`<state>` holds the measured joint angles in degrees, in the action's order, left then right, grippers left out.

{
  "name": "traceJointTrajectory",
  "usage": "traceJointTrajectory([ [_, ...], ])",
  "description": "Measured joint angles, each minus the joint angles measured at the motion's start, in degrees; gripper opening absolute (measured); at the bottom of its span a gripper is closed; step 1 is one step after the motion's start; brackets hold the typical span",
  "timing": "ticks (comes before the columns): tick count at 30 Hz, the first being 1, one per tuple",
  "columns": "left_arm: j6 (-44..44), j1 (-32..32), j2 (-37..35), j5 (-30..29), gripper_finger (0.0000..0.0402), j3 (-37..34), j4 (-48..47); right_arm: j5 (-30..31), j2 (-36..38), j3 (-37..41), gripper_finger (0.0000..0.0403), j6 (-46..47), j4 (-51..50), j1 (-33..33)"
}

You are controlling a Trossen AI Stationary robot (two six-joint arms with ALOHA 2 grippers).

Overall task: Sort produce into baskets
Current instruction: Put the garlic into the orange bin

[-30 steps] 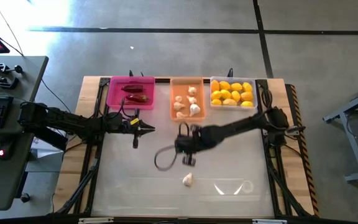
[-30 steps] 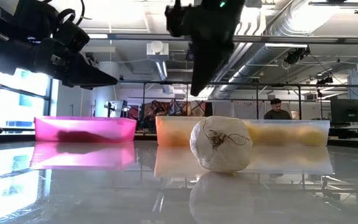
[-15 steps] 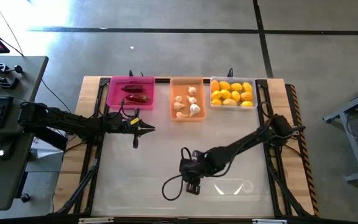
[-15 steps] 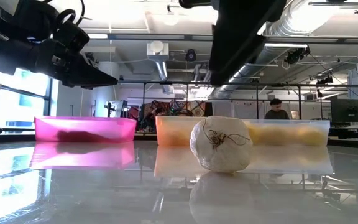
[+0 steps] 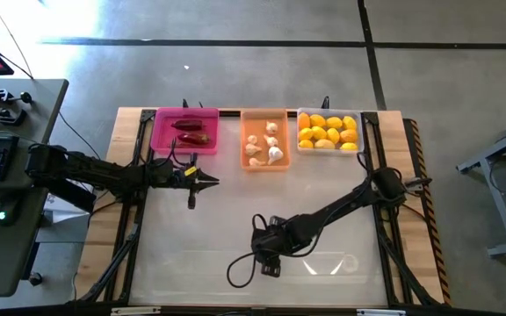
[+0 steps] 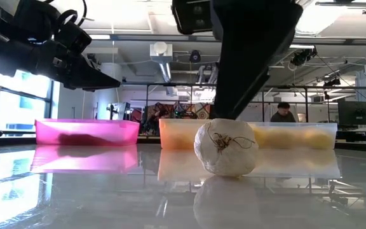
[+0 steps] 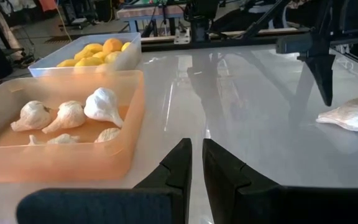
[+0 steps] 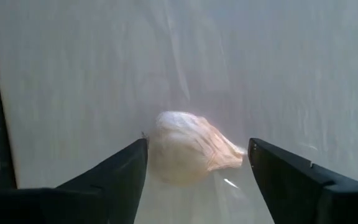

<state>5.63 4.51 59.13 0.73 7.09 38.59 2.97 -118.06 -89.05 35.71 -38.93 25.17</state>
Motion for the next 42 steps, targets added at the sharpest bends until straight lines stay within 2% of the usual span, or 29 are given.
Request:
traceJointTrajectory([
  [12,-0.5,0.0,0.0,-0.3,0.0025,0.0,-1.5,-2.6,-2.8,0.0,0.0262,-3.2,0.4,-0.1],
  [16,-0.5,0.0,0.0,-0.4,0.0025,0.0,-1.5,-2.6,-2.7,-0.7,0.0229,-4.8,-2.4,-0.8],
  [23,-0.9,0.0,0.0,-0.4,0.0025,0.0,-1.6,-1.1,-2.7,-3.5,0.0138,-9.5,-8.6,-2.7],
  [27,-0.9,0.0,0.0,-0.4,0.0025,0.0,-1.6,3.1,-2.7,-7.5,0.0107,-15.0,-13.9,-4.7],
  [33,-1.1,0.0,0.0,-0.4,0.0025,0.0,-1.4,14.7,-2.5,-15.1,0.0107,-23.9,-21.7,-10.2],
  [38,-1.1,0.0,0.0,-0.4,0.0025,0.0,-1.4,24.5,-2.4,-18.4,0.0107,-32.0,-21.9,-18.9],
  [42,-1.1,0.0,0.0,-0.4,0.0025,0.0,-0.6,25.4,-2.4,-18.0,0.0107,-37.6,-17.8,-28.7],
])
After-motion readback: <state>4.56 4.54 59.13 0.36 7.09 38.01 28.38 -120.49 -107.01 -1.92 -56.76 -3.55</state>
